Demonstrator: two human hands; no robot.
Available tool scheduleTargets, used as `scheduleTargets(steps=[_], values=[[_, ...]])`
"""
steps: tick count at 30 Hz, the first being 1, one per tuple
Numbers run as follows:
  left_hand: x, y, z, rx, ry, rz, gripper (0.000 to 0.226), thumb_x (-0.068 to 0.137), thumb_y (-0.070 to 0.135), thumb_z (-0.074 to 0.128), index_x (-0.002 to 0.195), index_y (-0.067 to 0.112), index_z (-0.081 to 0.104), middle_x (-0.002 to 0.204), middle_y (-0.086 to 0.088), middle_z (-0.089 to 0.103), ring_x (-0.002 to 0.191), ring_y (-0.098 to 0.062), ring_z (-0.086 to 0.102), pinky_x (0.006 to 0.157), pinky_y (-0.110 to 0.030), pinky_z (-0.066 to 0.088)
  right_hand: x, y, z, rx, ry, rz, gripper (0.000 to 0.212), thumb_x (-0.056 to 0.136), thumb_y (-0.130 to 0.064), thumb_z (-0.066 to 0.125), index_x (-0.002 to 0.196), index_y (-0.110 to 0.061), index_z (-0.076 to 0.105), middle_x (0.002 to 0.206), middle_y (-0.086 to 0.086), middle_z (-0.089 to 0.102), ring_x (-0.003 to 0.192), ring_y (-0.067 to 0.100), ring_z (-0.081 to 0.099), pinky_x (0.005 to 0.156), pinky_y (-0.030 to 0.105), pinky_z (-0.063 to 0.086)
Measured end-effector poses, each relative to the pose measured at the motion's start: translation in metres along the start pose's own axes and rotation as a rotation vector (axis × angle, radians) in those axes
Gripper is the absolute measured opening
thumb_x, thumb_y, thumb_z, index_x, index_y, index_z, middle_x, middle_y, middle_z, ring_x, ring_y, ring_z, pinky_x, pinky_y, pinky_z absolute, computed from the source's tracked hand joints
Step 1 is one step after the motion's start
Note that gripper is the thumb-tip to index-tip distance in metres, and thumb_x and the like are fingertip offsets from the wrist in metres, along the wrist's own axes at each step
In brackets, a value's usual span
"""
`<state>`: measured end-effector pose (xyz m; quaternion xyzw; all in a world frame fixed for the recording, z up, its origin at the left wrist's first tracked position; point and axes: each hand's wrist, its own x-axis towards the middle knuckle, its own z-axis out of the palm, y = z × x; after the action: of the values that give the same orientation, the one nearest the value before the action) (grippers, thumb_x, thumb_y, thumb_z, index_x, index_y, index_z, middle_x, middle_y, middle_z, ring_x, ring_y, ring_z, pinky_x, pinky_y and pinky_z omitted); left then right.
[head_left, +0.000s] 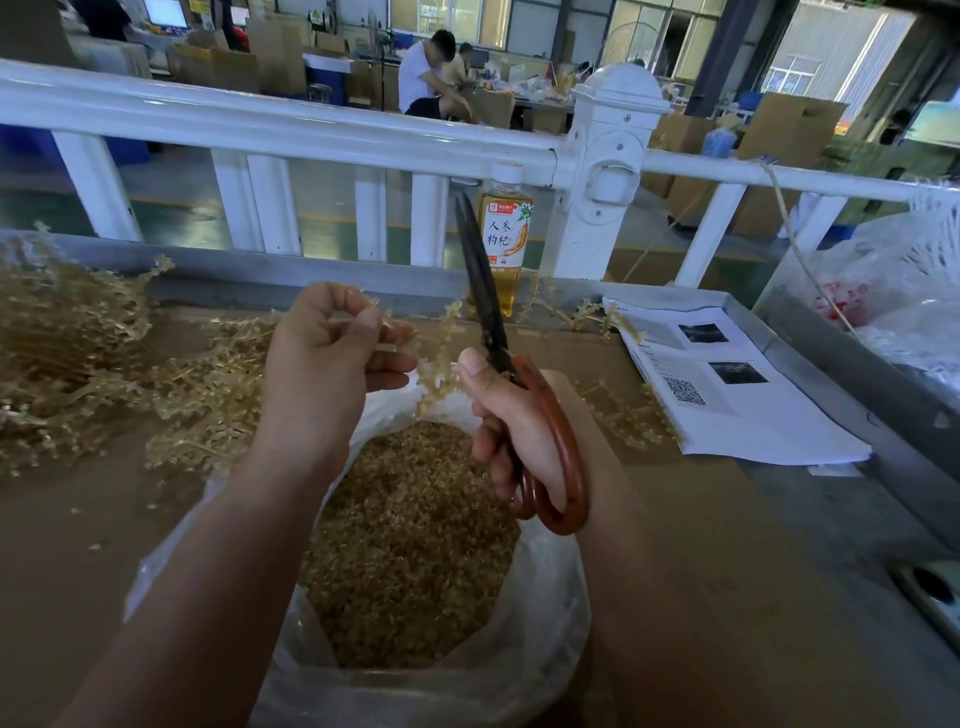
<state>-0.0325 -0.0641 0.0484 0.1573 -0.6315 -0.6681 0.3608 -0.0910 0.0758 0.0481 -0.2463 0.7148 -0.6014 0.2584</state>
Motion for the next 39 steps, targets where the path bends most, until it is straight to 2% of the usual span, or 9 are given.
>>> scheduleTargets(steps=[11, 16, 24, 28, 32, 34, 35, 37, 39], values=[[0.007, -0.007, 0.001, -0.118, 0.17, -0.113, 0.023, 0.099, 0.007, 0.038, 0.079, 0.014, 0.046, 0.077, -0.008, 0.064, 0.057, -0.011, 0.066, 0.056, -0.021, 0.056, 0.007, 0.002, 0.0, 0.251, 0.285, -0.151, 0.045, 0.062, -0.066, 0.055, 0.065, -0.02, 0.052, 0.041, -0.002, 0.051, 0.028, 0.01, 0.041, 0.033, 0.016, 0.033], [0.012, -0.007, -0.002, -0.243, 0.15, -0.197, 0.022, 0.099, 0.005, 0.037, 0.079, 0.012, 0.046, 0.066, -0.007, 0.066, 0.055, -0.016, 0.068, 0.051, -0.024, 0.055, 0.009, 0.003, -0.003, 0.257, 0.273, -0.118, 0.049, 0.06, -0.068, 0.054, 0.069, -0.02, 0.052, 0.041, -0.002, 0.051, 0.028, 0.01, 0.041, 0.034, 0.015, 0.032], [0.001, -0.02, 0.028, -0.258, -0.035, -0.329, 0.021, 0.098, 0.006, 0.038, 0.079, 0.009, 0.046, 0.065, -0.007, 0.066, 0.052, -0.013, 0.066, 0.05, -0.023, 0.055, 0.007, 0.003, 0.002, 0.18, 0.261, -0.12, 0.045, 0.064, -0.066, 0.052, 0.065, -0.021, 0.054, 0.041, -0.001, 0.052, 0.029, 0.01, 0.041, 0.034, 0.017, 0.034], [-0.001, -0.024, 0.045, -0.253, -0.13, -0.405, 0.018, 0.098, 0.006, 0.039, 0.082, 0.006, 0.047, 0.056, -0.004, 0.063, 0.046, -0.011, 0.062, 0.044, -0.022, 0.051, 0.008, 0.004, 0.002, 0.18, 0.279, -0.114, 0.043, 0.08, -0.057, 0.054, 0.061, -0.018, 0.053, 0.041, -0.001, 0.051, 0.029, 0.011, 0.041, 0.034, 0.018, 0.033], [-0.002, -0.027, 0.049, -0.282, -0.51, -0.449, 0.01, 0.095, -0.003, 0.037, 0.092, -0.002, 0.047, 0.049, -0.002, 0.051, 0.04, -0.015, 0.051, 0.041, -0.022, 0.043, 0.007, 0.002, 0.003, 0.195, 0.294, -0.13, 0.046, 0.07, -0.06, 0.054, 0.064, -0.015, 0.053, 0.039, -0.001, 0.05, 0.027, 0.01, 0.039, 0.033, 0.017, 0.033], [-0.006, -0.028, 0.05, -0.179, -0.581, -0.452, 0.018, 0.09, -0.013, 0.033, 0.103, -0.011, 0.046, 0.066, -0.011, 0.058, 0.054, -0.017, 0.058, 0.053, -0.025, 0.051, 0.007, 0.003, 0.002, 0.176, 0.308, -0.121, 0.045, 0.078, -0.057, 0.054, 0.064, -0.014, 0.052, 0.039, -0.002, 0.05, 0.027, 0.01, 0.039, 0.034, 0.018, 0.032], [-0.006, -0.029, 0.049, -0.142, -0.542, -0.453, 0.031, 0.089, -0.016, 0.034, 0.118, -0.013, 0.044, 0.09, -0.025, 0.061, 0.07, -0.022, 0.063, 0.07, -0.03, 0.056, 0.007, 0.003, 0.001, 0.168, 0.311, -0.112, 0.044, 0.083, -0.055, 0.053, 0.065, -0.015, 0.052, 0.039, -0.002, 0.05, 0.027, 0.01, 0.04, 0.034, 0.018, 0.032], [-0.007, -0.029, 0.045, -0.105, -0.473, -0.429, 0.044, 0.089, -0.015, 0.039, 0.133, -0.01, 0.039, 0.125, -0.041, 0.044, 0.089, -0.033, 0.063, 0.094, -0.045, 0.045, 0.007, 0.003, 0.002, 0.163, 0.309, -0.107, 0.044, 0.084, -0.055, 0.052, 0.066, -0.015, 0.053, 0.039, -0.002, 0.05, 0.027, 0.011, 0.04, 0.034, 0.018, 0.032], [-0.007, -0.03, 0.041, -0.108, -0.413, -0.399, 0.039, 0.09, -0.012, 0.041, 0.128, -0.011, 0.045, 0.106, -0.031, 0.057, 0.081, -0.031, 0.062, 0.087, -0.041, 0.048, 0.008, 0.002, 0.003, 0.167, 0.296, -0.114, 0.045, 0.079, -0.058, 0.053, 0.065, -0.014, 0.052, 0.039, -0.002, 0.05, 0.028, 0.01, 0.04, 0.034, 0.017, 0.032]])
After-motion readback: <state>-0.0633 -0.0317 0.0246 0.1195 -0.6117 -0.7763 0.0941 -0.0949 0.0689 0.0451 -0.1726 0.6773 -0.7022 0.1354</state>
